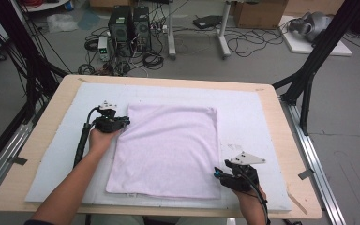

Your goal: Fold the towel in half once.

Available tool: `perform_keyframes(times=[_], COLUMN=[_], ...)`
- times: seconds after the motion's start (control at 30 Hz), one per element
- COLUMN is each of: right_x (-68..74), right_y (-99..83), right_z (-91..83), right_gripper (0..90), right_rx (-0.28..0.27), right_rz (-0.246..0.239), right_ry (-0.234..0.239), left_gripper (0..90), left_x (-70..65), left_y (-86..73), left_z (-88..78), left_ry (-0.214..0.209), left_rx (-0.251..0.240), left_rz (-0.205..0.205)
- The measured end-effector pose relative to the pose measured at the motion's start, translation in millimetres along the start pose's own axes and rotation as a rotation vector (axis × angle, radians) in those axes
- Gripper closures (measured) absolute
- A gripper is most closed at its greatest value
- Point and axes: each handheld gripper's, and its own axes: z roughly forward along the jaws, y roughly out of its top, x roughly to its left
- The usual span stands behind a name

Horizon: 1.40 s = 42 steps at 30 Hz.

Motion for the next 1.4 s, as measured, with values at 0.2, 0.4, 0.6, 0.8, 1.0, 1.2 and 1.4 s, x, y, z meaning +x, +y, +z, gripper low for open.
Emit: perform_keyframes(times=[0.2,0.4,0.6,0.8,1.0,1.2,1.4], right_x=[0.3,-1.9,-5.9,-2.3,-9.6,-19.3,-25.7], right_y=[0.3,1.8,9.5,14.6,15.2,19.9,21.4], right_z=[-0.8,2.3,11.9,30.7,19.1,8.6,4.9], right_gripper=[48.8,48.3,68.2,75.8,59.5,31.6,14.3], right_rx=[-0.005,-0.001,-0.024,0.052,0.019,-0.086,-0.099], right_rz=[0.000,0.002,-0.010,-0.058,-0.024,0.024,0.012], right_ry=[0.002,-0.007,0.003,-0.003,-0.055,-0.108,-0.144], left_gripper=[86.6,57.9,50.7,42.8,41.9,31.6,19.3], left_x=[7.6,16.0,18.7,14.5,14.5,7.5,3.7], left_y=[0.6,-0.6,-5.4,-5.9,-16.0,-29.2,-28.1], left_z=[-1.7,-8.7,-34.1,-57.3,-71.0,-68.5,-70.6], left_ry=[0.098,0.080,-0.024,-0.151,-0.229,-0.258,-0.264], left_rx=[-0.012,-0.025,-0.097,-0.175,-0.261,-0.247,-0.244], left_rz=[-0.050,-0.082,-0.079,-0.038,0.009,0.048,0.032])
